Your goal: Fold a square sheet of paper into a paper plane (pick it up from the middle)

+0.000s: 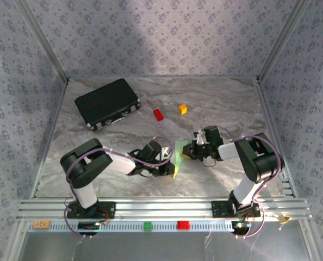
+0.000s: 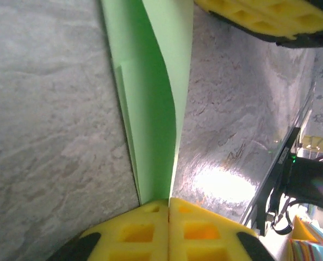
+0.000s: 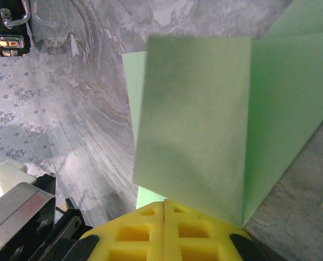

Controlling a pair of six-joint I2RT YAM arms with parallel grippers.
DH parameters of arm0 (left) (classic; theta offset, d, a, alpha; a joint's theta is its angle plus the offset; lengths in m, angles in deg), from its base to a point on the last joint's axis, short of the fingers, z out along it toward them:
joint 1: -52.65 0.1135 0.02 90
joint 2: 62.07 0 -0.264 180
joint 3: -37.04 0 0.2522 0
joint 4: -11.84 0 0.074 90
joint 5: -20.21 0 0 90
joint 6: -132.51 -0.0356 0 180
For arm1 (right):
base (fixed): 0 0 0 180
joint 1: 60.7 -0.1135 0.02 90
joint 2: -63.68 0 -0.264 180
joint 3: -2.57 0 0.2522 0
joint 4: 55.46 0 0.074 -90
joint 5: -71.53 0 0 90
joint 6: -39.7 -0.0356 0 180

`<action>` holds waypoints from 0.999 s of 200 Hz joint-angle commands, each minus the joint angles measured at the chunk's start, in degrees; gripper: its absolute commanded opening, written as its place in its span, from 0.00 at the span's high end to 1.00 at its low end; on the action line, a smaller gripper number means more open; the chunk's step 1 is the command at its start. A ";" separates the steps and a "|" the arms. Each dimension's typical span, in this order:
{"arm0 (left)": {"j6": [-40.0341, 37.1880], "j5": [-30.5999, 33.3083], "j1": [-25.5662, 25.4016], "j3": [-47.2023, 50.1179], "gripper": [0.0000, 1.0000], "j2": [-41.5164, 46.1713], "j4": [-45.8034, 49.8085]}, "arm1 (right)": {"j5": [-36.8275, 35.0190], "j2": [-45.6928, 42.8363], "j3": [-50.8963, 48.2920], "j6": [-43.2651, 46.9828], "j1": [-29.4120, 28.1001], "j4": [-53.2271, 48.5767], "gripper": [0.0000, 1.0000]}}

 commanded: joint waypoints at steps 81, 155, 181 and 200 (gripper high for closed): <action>-1.38 -4.83 -2.56 2.21 0.94 0.82 6.23 | -8.63 2.97 -0.81 1.74 -0.27 -6.21 0.95; -1.68 -3.90 -2.80 3.11 0.89 2.33 8.14 | -8.95 3.00 -0.83 1.77 -0.39 -6.38 0.95; -1.75 -2.64 -2.80 3.13 0.87 5.89 9.62 | -8.80 2.96 -0.78 1.84 -0.27 -6.47 0.95; -2.19 -0.30 -2.76 2.42 0.86 9.81 12.13 | -8.67 2.92 -0.69 1.93 -0.24 -6.47 0.95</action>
